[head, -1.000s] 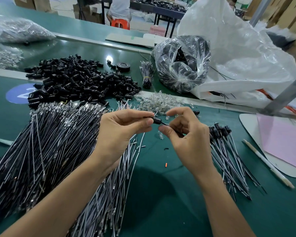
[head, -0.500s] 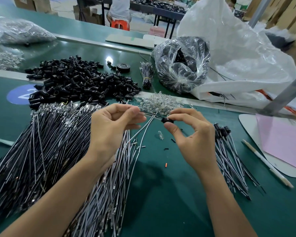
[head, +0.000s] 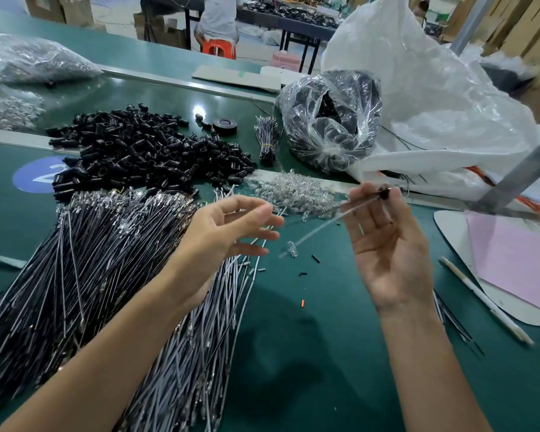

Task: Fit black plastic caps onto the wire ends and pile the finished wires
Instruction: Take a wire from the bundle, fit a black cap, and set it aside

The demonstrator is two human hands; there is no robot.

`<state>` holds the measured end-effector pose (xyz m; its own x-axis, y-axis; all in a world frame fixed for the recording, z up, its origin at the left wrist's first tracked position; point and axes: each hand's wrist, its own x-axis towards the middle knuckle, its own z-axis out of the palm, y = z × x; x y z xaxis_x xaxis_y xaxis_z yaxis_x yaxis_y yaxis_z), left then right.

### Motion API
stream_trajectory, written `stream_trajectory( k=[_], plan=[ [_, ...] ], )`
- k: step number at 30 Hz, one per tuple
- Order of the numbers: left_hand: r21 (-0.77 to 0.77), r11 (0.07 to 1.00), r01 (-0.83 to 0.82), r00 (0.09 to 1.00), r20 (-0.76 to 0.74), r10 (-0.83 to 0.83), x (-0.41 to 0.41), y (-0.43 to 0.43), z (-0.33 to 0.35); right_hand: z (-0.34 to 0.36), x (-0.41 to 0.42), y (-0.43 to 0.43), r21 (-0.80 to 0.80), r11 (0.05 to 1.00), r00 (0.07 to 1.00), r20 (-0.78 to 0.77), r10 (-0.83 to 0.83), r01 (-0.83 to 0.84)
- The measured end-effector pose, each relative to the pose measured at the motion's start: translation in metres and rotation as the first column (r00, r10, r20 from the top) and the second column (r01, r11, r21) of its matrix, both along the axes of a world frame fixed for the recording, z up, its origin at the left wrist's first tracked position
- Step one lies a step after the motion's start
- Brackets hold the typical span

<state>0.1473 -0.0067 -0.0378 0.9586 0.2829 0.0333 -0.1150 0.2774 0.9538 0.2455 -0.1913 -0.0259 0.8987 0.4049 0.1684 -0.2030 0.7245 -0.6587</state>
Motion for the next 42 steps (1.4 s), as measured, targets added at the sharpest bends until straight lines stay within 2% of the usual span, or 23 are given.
stream_trajectory(
  k=[2,4,6,7,9,11,15,19,28,42],
  plan=[
    [-0.017,1.0,-0.014,0.999,0.047,0.015,0.0,0.0,0.002,0.002,-0.003,-0.002,0.012,0.999,0.999,0.012,0.052,-0.052],
    [-0.005,0.999,-0.043,0.997,0.068,0.044,-0.001,0.0,0.004,0.0,-0.008,0.001,-0.166,0.983,0.99,0.106,0.093,-0.074],
    [0.032,0.999,-0.027,0.996,0.082,0.025,-0.001,-0.004,0.003,-0.005,-0.016,0.011,-0.413,0.909,0.962,0.223,0.159,-0.055],
    [0.051,0.999,-0.002,0.996,0.093,-0.002,-0.001,-0.008,0.003,-0.008,-0.02,0.018,-0.494,0.868,0.945,0.257,0.202,-0.051],
    [0.087,0.996,0.033,0.994,0.104,-0.042,-0.001,-0.014,0.001,-0.013,-0.028,0.028,-0.561,0.825,0.927,0.269,0.26,-0.068],
    [0.096,0.995,0.014,0.994,0.105,-0.024,0.0,-0.018,-0.001,-0.014,-0.032,0.032,-0.583,0.811,0.928,0.271,0.257,-0.054],
    [-0.028,0.995,-0.095,0.985,0.141,0.098,0.002,-0.016,-0.002,-0.014,-0.033,0.034,-0.601,0.799,0.923,0.291,0.251,-0.028],
    [-0.033,0.981,-0.19,0.965,0.177,0.193,0.002,-0.014,-0.001,-0.016,-0.035,0.035,-0.698,0.715,0.913,0.311,0.264,0.031],
    [-0.046,0.989,-0.141,0.979,0.145,0.146,0.002,-0.018,-0.003,-0.012,-0.042,0.038,-0.6,0.797,0.933,0.318,0.165,0.064],
    [-0.071,0.99,-0.124,0.971,0.195,0.135,0.002,-0.012,-0.008,-0.017,-0.039,0.037,-0.627,0.763,0.912,0.388,0.132,0.157]
  ],
)
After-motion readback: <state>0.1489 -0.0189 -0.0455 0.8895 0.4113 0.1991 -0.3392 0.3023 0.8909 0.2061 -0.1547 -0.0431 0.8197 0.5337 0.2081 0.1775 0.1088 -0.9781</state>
